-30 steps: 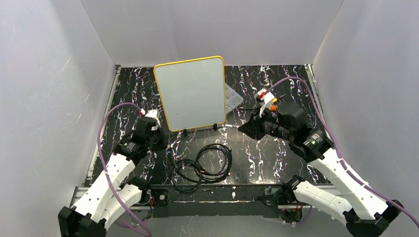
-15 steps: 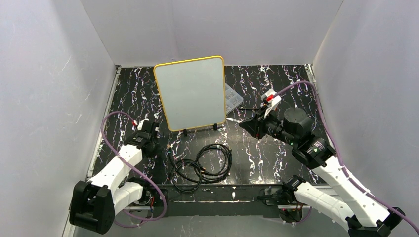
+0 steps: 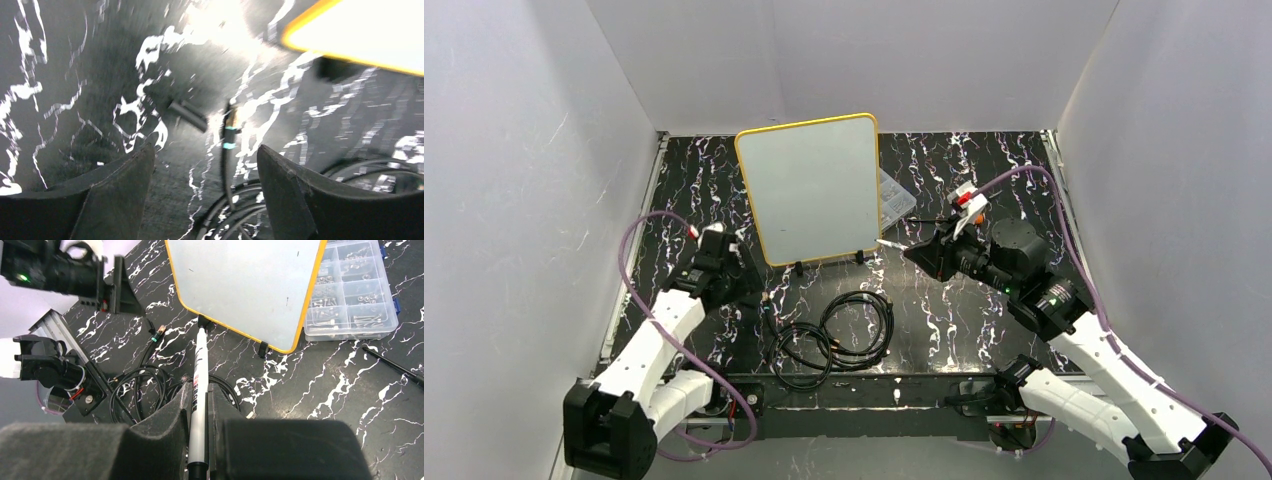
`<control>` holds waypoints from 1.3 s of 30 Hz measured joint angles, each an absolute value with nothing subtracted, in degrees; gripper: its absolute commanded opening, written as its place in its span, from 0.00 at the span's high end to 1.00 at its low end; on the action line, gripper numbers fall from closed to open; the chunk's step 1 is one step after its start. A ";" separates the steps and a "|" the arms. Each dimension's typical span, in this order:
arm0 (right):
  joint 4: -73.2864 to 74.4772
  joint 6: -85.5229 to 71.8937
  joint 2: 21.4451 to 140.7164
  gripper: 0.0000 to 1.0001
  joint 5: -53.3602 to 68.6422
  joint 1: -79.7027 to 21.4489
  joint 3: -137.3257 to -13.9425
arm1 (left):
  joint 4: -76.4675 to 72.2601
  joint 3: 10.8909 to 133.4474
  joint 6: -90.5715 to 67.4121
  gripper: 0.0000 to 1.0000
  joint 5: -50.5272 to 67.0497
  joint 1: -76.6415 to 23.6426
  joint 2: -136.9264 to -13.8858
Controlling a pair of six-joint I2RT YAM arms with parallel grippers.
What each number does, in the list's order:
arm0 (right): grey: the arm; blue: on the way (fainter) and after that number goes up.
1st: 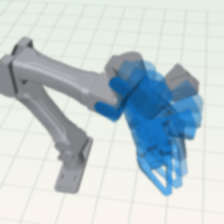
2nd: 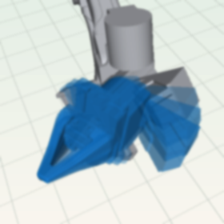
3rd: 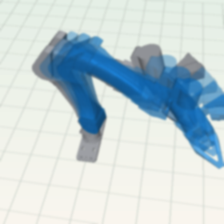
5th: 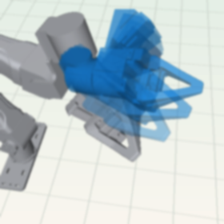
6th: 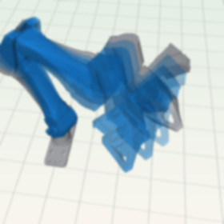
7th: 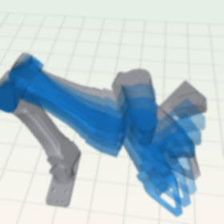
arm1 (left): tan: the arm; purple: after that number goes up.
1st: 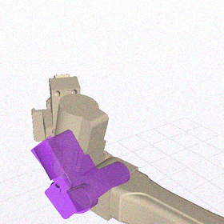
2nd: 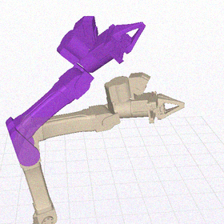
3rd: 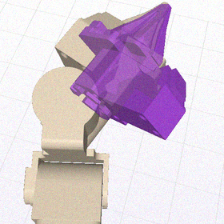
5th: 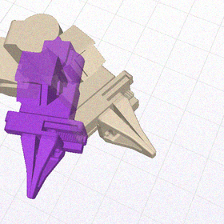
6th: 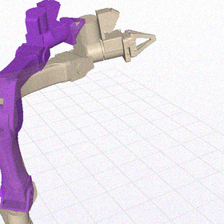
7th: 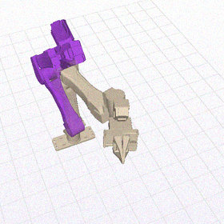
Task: Write a sentence on the whiteboard
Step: Place the pen cap at the center of the board, then hold the whiteboard on the whiteboard stand.
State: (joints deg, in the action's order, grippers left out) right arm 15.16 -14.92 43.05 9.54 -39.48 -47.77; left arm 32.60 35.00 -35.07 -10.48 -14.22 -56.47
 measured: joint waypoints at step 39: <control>1.06 -19.18 54.22 0.99 10.48 -47.40 -50.19 | 6.26 68.86 -4.08 0.66 57.25 10.72 -83.07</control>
